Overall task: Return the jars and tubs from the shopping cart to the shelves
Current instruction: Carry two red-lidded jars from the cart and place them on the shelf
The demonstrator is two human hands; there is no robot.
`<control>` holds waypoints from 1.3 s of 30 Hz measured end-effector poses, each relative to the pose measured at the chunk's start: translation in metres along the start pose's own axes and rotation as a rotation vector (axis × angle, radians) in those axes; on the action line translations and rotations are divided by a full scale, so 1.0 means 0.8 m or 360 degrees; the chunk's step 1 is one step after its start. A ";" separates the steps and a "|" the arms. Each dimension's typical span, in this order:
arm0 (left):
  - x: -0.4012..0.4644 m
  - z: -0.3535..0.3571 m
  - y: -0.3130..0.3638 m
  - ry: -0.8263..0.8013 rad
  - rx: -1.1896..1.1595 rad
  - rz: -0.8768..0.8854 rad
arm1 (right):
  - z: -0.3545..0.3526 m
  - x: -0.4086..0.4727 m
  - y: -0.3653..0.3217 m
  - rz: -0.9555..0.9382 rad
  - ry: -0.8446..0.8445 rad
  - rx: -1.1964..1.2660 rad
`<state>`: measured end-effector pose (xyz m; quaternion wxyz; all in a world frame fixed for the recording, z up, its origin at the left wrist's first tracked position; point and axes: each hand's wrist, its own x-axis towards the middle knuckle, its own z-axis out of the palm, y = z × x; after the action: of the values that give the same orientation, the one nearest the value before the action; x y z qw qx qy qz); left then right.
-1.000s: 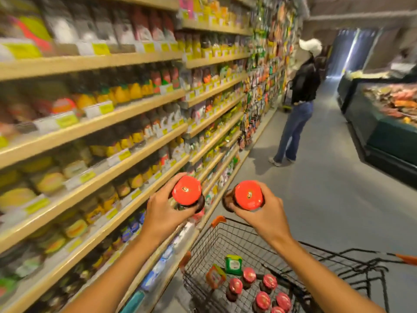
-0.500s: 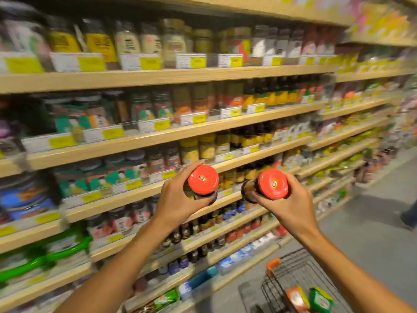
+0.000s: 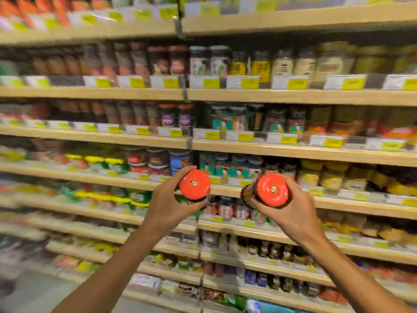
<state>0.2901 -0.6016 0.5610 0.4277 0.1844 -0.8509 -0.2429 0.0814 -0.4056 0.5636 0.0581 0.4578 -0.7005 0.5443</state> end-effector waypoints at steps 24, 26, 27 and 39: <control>-0.209 -0.475 -0.167 0.0596 0.0465 -0.0333 | 0.448 -0.036 -0.313 -0.0338 -0.0688 0.0559; -0.210 -0.498 -0.185 0.0610 0.0482 -0.0326 | 0.473 -0.035 -0.328 -0.0347 -0.0677 0.0561; -0.208 -0.507 -0.194 0.0619 0.0486 -0.0324 | 0.485 -0.033 -0.333 -0.0354 -0.0668 0.0553; -0.089 -0.534 -0.327 0.0546 0.0353 -0.0213 | 0.594 0.068 -0.324 -0.0362 -0.0528 0.0486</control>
<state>0.7072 -0.8863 0.5866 0.5263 0.3252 -0.7730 -0.1407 0.4314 -0.8215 0.5888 -0.0667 0.6201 -0.5541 0.5513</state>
